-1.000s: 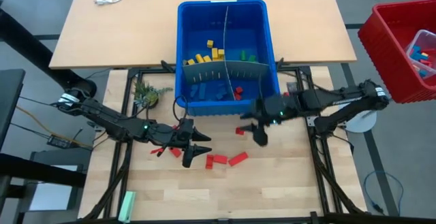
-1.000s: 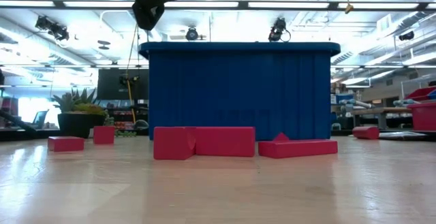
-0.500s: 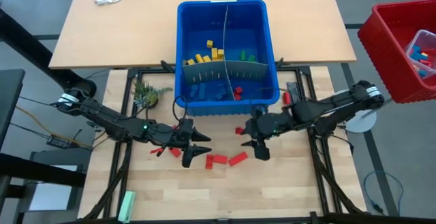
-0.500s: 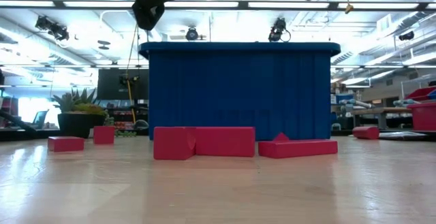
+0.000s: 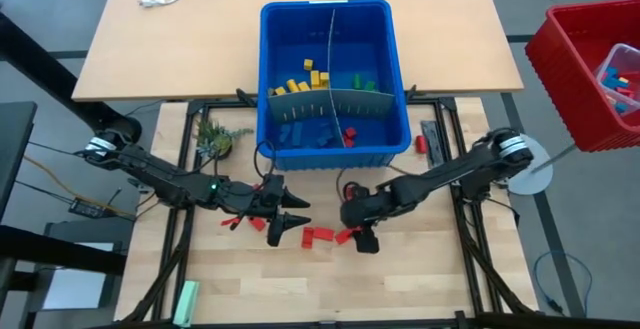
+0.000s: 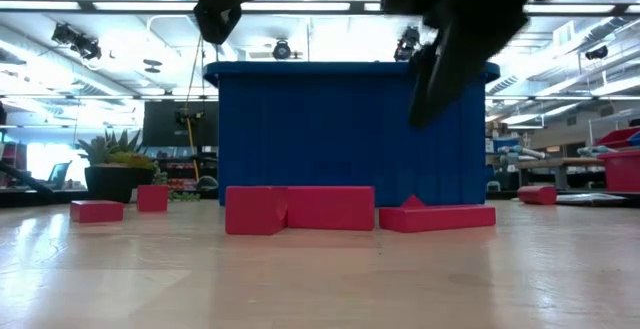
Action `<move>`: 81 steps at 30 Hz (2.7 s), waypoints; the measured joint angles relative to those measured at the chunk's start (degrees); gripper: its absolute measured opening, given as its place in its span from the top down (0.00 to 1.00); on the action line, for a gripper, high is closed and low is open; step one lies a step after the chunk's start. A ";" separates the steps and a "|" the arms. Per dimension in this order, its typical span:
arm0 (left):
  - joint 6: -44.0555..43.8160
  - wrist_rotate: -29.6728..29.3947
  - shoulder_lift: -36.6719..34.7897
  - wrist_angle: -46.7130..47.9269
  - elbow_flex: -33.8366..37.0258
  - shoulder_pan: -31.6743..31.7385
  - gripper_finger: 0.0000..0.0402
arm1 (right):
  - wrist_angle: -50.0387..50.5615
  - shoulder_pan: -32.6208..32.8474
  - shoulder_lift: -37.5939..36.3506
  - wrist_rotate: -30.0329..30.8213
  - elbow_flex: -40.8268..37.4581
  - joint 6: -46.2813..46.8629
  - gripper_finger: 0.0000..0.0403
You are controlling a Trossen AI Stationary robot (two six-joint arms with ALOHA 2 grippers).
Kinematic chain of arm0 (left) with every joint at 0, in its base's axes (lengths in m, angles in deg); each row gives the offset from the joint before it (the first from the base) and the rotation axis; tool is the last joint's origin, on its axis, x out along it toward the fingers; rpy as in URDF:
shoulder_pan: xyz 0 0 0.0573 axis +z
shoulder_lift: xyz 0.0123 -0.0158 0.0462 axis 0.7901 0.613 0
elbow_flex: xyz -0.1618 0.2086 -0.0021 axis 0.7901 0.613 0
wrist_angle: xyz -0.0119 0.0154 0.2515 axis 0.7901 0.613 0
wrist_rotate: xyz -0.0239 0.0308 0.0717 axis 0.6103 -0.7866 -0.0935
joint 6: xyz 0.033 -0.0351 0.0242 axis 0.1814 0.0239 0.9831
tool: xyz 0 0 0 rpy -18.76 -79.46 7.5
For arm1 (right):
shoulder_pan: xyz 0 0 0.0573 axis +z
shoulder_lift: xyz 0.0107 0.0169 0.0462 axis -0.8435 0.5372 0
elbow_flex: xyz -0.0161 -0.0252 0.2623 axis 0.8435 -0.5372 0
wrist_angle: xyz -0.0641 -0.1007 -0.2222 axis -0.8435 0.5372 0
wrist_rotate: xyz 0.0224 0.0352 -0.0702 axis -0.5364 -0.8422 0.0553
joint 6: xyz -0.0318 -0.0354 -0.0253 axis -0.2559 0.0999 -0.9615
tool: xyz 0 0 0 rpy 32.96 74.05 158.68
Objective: Sort blocks
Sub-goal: Put the orange block with the other orange blocks into the blue bin
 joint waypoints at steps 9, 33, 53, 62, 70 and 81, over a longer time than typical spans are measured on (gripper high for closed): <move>0.24 0.00 0.01 0.22 0.00 0.00 0.42 | -1.27 0.01 11.57 -0.84 -0.02 -6.84 0.35; 1.49 -0.02 0.02 0.59 -0.01 0.00 0.42 | 1.62 0.27 10.27 3.00 -0.15 -7.66 0.74; 1.46 -0.03 0.00 0.37 0.00 0.00 0.42 | 5.12 -2.25 -21.28 27.62 -0.08 -4.18 0.74; 1.46 -0.04 0.00 -0.09 0.00 0.00 0.42 | 1.33 -12.40 -29.54 39.18 0.00 -1.90 0.71; 1.46 -0.04 0.02 -0.06 0.00 0.00 0.42 | 1.03 -22.10 -28.58 38.57 0.00 -2.56 0.71; 1.45 -0.04 0.01 0.07 -0.01 0.01 0.42 | 0.84 -25.92 -26.28 36.69 0.07 -2.49 0.56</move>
